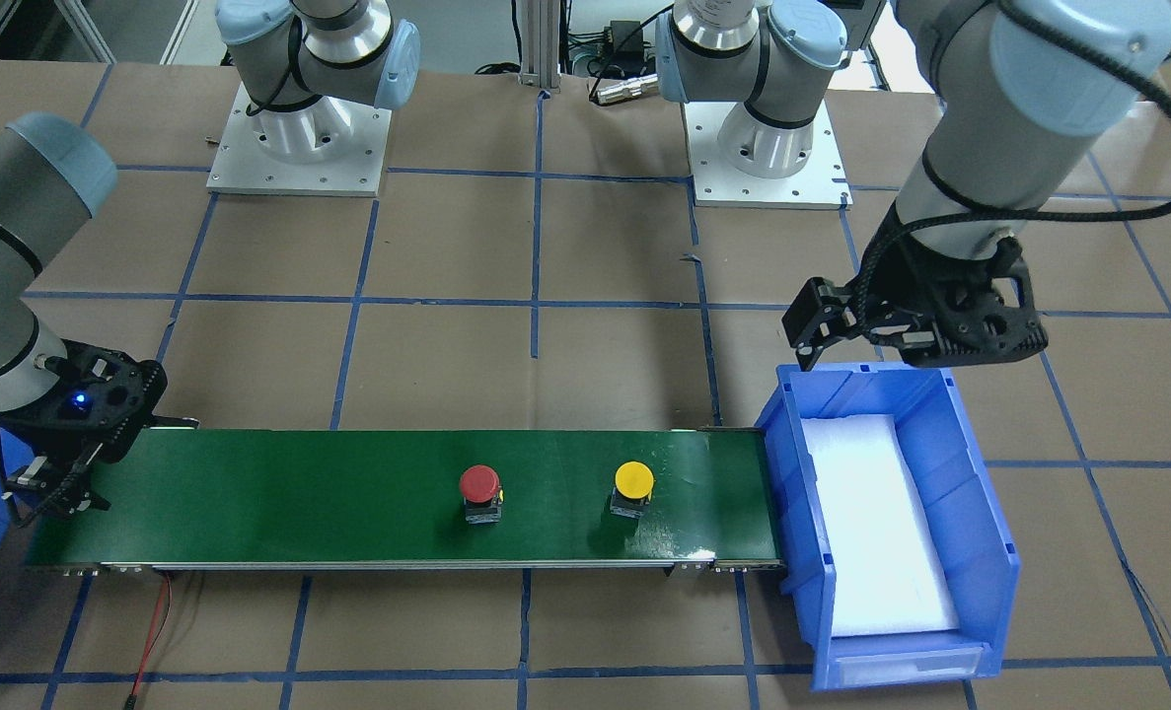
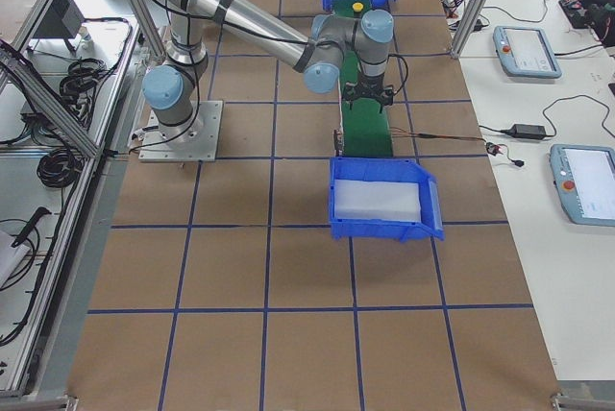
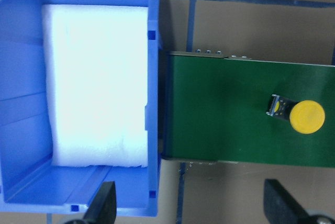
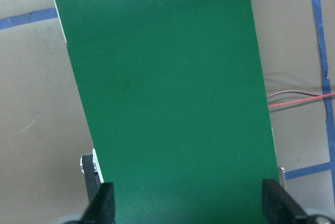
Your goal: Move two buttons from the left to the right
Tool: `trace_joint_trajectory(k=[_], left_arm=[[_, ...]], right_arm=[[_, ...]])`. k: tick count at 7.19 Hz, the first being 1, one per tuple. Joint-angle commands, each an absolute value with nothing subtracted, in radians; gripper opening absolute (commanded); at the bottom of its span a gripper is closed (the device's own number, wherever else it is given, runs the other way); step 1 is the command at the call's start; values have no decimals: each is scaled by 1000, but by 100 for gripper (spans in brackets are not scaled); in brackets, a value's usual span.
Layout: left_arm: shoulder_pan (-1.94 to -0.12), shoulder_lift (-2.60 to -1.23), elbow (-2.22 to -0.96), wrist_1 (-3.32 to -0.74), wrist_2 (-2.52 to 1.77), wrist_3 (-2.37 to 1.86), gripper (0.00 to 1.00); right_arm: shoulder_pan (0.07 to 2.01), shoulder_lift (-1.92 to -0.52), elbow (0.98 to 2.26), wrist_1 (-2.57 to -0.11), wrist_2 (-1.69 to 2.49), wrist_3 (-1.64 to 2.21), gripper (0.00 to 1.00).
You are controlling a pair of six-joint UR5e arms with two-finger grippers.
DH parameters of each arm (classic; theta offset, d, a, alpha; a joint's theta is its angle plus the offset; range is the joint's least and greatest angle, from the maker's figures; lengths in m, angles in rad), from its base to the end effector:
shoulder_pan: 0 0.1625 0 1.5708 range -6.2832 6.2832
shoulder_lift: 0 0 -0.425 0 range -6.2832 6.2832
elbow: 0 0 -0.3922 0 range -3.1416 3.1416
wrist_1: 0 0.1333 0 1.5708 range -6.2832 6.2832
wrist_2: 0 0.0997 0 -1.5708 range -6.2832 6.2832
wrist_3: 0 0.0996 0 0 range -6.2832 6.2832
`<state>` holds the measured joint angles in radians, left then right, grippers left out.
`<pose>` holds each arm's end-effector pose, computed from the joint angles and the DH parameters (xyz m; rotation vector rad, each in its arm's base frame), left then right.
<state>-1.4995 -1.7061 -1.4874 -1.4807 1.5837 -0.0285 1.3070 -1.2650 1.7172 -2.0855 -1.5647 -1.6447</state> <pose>-0.0923 -0.5604 0.4676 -0.1564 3.1234 -0.0593 -0.0236 -0.6011 0.3032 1.9704 -2.3848 0.0636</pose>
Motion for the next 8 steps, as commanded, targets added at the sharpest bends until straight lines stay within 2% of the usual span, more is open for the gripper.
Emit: trace_joint_trajectory(k=[1,8], left_arm=[[-1479,-1669,-1474,-1529,1588,-18,100],[-1529,-1692,-1494,-1600,1611,-21,100]], right_arm=[[1307,-1262,1717,-2091,-1565,-1721,100],[1312,-1266,1715,-2079,-1554,-1732,100]])
